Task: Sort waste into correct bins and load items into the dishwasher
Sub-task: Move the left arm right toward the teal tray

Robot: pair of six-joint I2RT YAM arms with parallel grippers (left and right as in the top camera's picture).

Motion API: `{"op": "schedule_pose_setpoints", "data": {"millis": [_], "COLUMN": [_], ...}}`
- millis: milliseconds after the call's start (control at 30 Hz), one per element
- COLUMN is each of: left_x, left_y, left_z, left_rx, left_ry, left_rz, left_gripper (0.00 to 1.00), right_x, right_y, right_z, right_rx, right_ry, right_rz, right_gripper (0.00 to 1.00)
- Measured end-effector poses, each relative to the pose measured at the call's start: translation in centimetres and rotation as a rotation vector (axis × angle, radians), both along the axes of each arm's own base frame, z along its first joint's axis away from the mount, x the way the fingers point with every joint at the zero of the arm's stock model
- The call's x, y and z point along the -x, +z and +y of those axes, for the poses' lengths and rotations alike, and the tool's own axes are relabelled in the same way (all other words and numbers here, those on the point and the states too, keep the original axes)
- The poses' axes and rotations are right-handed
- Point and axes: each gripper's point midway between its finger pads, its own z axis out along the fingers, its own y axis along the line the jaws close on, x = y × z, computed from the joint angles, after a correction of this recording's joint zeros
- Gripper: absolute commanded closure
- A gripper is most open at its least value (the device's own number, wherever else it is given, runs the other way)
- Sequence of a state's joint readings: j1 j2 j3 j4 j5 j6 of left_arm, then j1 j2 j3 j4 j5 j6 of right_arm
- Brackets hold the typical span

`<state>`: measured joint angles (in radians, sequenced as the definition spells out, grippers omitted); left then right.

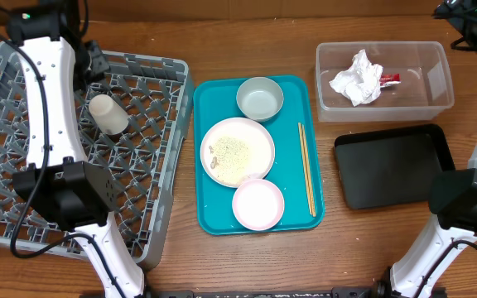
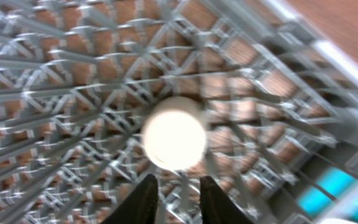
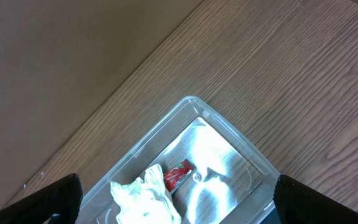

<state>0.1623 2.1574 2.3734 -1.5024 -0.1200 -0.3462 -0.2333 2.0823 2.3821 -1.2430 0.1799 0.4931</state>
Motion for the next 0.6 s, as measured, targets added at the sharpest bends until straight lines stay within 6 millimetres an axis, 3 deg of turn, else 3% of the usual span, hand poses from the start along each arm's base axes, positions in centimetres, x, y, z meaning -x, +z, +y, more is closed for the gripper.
{"op": "schedule_pose_setpoints", "data": {"millis": [100,167,267,400,600], "left_x": [-0.6,-0.8,-1.0,-0.8,-1.1], "left_y": [0.8,0.9,0.7,-0.4,-4.3], "left_z": [-2.6,-5.2,-8.9,-12.5,-15.4], "left_rx": [0.088,0.155,0.208,0.230,0.238], "left_ry": [-0.103,-0.188,-0.294,-0.379,-0.438], "left_rz": [-0.033,-0.039,-0.037,-0.010,0.035], "left_gripper": [0.30,0.21,0.19,0.19,0.20], "right_x": [0.0,0.0,0.0,0.0,0.0], "right_y": [0.0,0.0,0.0,0.0,0.0], "right_z": [0.0,0.0,0.0,0.0,0.0], "right_rx": [0.000,0.000,0.000,0.000,0.000], "right_ry": [0.000,0.000,0.000,0.000,0.000], "right_rz": [0.000,0.000,0.000,0.000,0.000], "right_gripper": [0.00,0.00,0.00,0.00,0.00]}}
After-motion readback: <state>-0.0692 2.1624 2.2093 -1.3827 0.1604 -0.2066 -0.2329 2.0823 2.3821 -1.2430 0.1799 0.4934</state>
